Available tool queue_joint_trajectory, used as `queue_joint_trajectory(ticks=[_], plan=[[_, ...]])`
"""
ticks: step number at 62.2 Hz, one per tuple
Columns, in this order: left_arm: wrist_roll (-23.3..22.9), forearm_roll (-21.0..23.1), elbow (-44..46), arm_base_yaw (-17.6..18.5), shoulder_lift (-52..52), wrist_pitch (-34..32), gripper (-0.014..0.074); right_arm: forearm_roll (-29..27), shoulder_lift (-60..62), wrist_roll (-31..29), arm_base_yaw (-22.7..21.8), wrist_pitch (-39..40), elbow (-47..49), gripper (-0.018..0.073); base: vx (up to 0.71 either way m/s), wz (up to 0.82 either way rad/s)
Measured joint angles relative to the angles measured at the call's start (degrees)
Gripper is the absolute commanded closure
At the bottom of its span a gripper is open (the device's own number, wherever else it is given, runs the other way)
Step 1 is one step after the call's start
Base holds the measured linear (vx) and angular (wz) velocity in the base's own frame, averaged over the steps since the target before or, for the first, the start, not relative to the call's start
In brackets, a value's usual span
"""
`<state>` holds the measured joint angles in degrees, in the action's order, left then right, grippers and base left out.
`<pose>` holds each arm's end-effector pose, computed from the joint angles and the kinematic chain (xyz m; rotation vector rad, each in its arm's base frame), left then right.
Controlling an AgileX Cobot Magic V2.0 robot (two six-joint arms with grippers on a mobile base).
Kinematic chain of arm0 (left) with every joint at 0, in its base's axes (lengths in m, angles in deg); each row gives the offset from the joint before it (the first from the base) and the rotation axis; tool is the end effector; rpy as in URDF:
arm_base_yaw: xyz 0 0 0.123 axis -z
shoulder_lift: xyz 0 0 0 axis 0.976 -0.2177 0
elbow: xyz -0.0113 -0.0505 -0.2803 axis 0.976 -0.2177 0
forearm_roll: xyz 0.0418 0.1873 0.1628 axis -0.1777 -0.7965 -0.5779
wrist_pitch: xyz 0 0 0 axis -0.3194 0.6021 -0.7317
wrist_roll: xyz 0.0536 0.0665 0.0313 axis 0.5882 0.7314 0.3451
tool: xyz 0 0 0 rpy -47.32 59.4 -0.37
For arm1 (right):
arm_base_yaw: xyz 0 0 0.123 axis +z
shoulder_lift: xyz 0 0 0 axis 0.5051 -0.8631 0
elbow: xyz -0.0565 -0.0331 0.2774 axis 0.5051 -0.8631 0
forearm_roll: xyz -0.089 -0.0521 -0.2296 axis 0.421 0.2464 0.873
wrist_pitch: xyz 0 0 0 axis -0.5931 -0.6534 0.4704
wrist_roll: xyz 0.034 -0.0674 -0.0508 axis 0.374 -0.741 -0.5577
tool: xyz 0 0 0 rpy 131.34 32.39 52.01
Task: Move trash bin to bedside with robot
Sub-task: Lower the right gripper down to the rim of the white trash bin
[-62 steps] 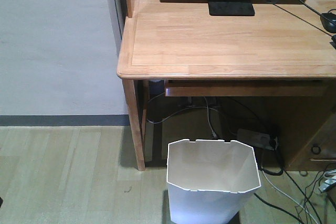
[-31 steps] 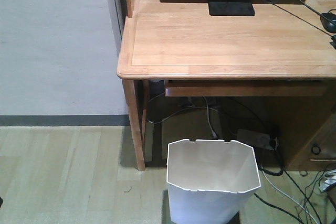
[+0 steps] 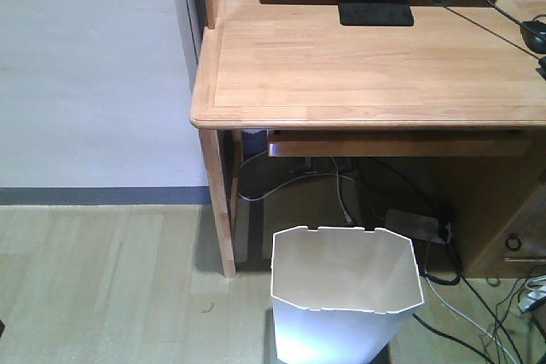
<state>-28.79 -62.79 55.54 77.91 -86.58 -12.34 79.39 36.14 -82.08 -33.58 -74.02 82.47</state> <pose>0.0548 -0.0008 0.1811 -0.0195 1.7620 -0.0347 0.1219 -0.0088 0.3037 0.0297 1.8393 -0.0874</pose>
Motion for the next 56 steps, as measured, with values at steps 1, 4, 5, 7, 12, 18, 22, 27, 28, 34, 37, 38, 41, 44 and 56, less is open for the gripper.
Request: queue_joint_trajectory(ticks=[1,4,5,7,12,18,22,27,28,34,37,38,41,44,56], plan=[[0.00,0.00,0.00,0.00,0.00,0.00,0.0602,0.00,0.00,0.00,0.00,0.41,0.00,0.0104,0.00,0.00],[0.00,0.00,0.00,0.00,0.00,0.00,0.0602,0.00,0.00,0.00,0.00,1.08,0.00,0.0115,0.00,0.00],[0.00,0.00,0.00,0.00,0.00,0.00,0.0602,0.00,0.00,0.00,0.00,1.24,0.00,0.0119,0.00,0.00],[0.00,0.00,0.00,0.00,0.00,0.00,0.0602,-0.06,0.00,0.00,0.00,1.46,0.00,0.0125,0.00,0.00],[0.00,0.00,0.00,0.00,0.00,0.00,0.0602,-0.11,-0.21,0.00,0.00,1.44,0.00,0.0137,0.00,0.00],[0.00,0.00,0.00,0.00,0.00,0.00,0.0602,-0.17,-1.75,0.00,0.00,0.32,0.11,0.0136,0.00,0.00],[0.00,0.00,0.00,0.00,0.00,0.00,0.0602,-0.22,-3.50,0.00,0.38,-0.82,0.15,0.0134,0.00,0.00],[0.00,0.00,0.00,0.00,0.00,0.00,0.0602,-0.27,-6.35,0.00,1.47,-2.32,0.59,0.0134,0.00,0.00],[0.00,0.00,0.00,0.00,0.00,0.00,0.0602,-0.37,-6.93,0.00,1.84,-2.73,0.77,0.0134,0.00,0.00],[0.00,0.00,0.00,0.00,0.00,0.00,0.0602,-0.90,-10.89,0.00,3.08,-3.96,1.22,0.0134,0.00,0.00],[0.00,0.00,0.00,0.00,0.00,0.00,0.0602,-1.58,-12.83,0.00,3.28,-4.08,1.22,0.0134,0.00,0.00],[0.00,0.00,0.00,0.00,0.00,0.00,0.0602,-1.86,-13.49,0.00,3.35,-4.25,1.22,0.0134,0.00,0.00],[0.00,0.00,0.00,0.00,0.00,0.00,0.0602,-2.90,-15.88,0.00,3.36,-4.75,1.22,0.0134,0.00,0.00],[0.00,0.00,0.00,0.00,0.00,0.00,0.0602,-3.58,-18.02,-0.28,3.36,-5.63,1.34,0.0134,0.00,0.00],[0.00,0.00,0.00,0.00,0.00,0.00,0.0602,-4.72,-27.34,-3.24,3.36,-9.74,4.88,0.0133,0.00,0.00]])
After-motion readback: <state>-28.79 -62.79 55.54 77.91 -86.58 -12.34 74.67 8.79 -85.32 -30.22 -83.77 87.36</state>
